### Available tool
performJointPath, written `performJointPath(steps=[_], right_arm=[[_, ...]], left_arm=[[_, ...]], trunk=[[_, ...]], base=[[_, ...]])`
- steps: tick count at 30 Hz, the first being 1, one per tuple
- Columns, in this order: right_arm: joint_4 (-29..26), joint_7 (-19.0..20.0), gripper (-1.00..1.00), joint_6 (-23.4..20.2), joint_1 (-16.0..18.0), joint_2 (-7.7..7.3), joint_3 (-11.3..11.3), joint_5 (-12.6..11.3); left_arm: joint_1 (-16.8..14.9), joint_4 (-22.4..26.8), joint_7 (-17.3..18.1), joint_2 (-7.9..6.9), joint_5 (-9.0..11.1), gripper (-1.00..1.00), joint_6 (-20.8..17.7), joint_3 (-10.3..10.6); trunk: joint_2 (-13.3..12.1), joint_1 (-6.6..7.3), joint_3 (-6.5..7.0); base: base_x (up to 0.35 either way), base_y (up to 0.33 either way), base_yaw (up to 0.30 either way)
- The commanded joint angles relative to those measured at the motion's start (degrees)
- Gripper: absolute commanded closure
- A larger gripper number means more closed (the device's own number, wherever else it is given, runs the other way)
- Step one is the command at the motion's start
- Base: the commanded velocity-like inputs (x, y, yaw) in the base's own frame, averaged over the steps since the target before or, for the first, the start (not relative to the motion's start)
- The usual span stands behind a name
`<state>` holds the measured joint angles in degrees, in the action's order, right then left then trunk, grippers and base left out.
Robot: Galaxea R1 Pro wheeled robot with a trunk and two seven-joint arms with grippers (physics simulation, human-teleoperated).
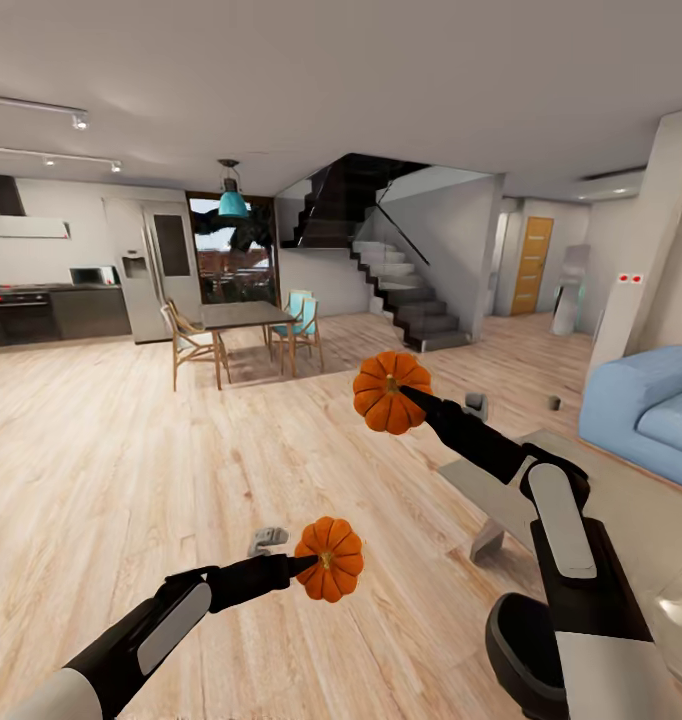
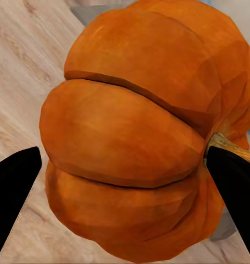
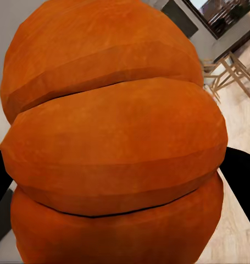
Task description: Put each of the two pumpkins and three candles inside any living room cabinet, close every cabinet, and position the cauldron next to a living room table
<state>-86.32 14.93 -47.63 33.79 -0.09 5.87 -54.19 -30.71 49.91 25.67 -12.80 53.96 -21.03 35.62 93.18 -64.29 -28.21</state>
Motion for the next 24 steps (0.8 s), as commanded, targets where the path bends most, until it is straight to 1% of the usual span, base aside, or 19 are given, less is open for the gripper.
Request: performJointPath(steps=[1, 17, 24], right_arm=[[-0.03, 0.19, 1.00, -0.36, 0.05, 0.01, 0.11, -0.42], [-0.13, 0.20, 1.00, -0.36, 0.05, 0.01, 0.07, -0.39], [-0.10, 0.19, 1.00, -0.36, 0.05, 0.01, 0.03, -0.39]], left_arm=[[-0.09, 0.01, -0.07, -0.03, 0.71, 1.00, -0.33, 0.15], [-0.07, 0.01, -0.17, -0.03, 0.71, 1.00, -0.33, 0.15], [-0.08, 0.01, -0.24, -0.03, 0.71, 1.00, -0.33, 0.15]], trunk=[[0.04, 0.01, -0.06], [0.04, 0.01, -0.06], [0.04, 0.01, -0.06]], base=[[-0.028, -0.001, 0.288], [-0.123, 0.000, 0.288], [-0.089, 0.000, 0.289]])
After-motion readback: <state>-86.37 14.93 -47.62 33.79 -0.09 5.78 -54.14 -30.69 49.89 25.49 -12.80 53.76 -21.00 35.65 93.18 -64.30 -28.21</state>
